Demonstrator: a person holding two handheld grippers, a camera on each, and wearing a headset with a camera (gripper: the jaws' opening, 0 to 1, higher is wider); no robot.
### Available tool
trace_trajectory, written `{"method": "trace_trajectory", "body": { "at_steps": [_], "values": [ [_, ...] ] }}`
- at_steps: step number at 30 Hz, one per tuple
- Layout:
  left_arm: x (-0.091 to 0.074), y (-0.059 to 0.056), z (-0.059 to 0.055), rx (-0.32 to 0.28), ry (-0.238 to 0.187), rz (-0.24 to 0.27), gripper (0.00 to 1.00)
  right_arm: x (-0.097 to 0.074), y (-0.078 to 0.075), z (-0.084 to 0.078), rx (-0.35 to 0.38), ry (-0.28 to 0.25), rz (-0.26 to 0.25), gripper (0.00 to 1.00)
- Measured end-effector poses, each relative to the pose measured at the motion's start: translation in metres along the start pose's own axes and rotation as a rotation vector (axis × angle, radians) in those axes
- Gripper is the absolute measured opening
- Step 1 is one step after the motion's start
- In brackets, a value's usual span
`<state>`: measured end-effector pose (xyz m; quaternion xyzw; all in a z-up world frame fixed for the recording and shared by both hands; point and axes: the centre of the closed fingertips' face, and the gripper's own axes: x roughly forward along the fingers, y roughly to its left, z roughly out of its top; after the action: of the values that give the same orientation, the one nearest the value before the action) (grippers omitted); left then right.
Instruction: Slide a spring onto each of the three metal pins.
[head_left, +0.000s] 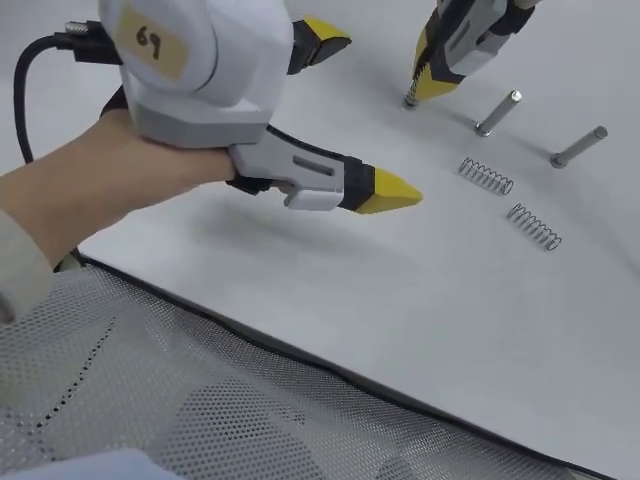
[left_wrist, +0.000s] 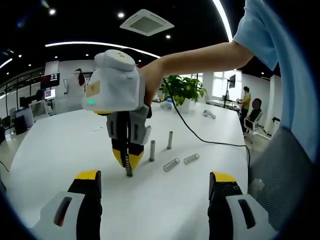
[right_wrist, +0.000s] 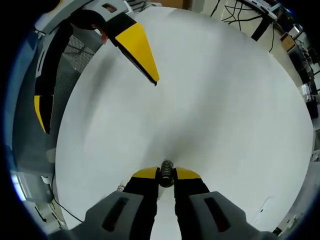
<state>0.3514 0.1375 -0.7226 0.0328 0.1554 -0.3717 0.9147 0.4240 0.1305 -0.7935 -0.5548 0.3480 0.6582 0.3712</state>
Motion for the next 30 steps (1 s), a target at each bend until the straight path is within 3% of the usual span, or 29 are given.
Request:
{"method": "trace_trajectory", "body": {
  "at_steps": [9,16,20,30],
  "values": [
    [-0.0007,0.0005,0.0003,0.000,0.001,0.002,0.86,0.0005,0.0024,0.0002,0.014,-0.018,0.004,0.20],
    [-0.0004,0.0009,0.0007,0.000,0.003,0.004,0.86,-0.0011,-0.0001,0.0006,0.029,-0.056,-0.025,0.41],
    [0.0002,-0.0005,0.0016,-0.002,0.002,0.000,0.86,-0.0007,0.0017,0.0003,0.042,-0.084,-0.034,0.61],
    [0.0009,-0.0028,0.0032,-0.006,0.004,0.004,0.86,-0.0017,0.0040,-0.0043,0.068,-0.128,-0.066,0.80]
  ]
}}
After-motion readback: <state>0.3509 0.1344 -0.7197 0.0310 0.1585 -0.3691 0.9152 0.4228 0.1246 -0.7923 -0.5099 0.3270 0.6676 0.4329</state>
